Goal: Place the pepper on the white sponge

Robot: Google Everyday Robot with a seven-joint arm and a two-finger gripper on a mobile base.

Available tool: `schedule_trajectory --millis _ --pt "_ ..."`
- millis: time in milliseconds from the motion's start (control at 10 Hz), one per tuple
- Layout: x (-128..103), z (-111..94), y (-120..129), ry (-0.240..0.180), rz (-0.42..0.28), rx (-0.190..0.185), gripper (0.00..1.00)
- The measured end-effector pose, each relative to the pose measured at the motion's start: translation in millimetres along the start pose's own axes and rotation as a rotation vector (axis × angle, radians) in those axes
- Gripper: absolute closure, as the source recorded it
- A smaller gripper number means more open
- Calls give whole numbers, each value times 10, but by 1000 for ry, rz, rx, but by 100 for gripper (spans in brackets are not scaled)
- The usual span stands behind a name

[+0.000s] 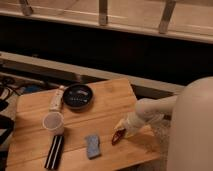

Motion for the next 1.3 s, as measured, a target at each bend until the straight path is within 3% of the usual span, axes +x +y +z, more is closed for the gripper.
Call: schedule_trajectory --millis 200,300,500,900,1300 --pt "20 -61 146 0 -18 1 86" --pt "35 -115 178 2 -22 2 92" --pt "57 -149 188 4 -34 9 92" --pt "171 -165 669 15 -93 17 92" --pt "314 -240 820 26 -141 36 92"
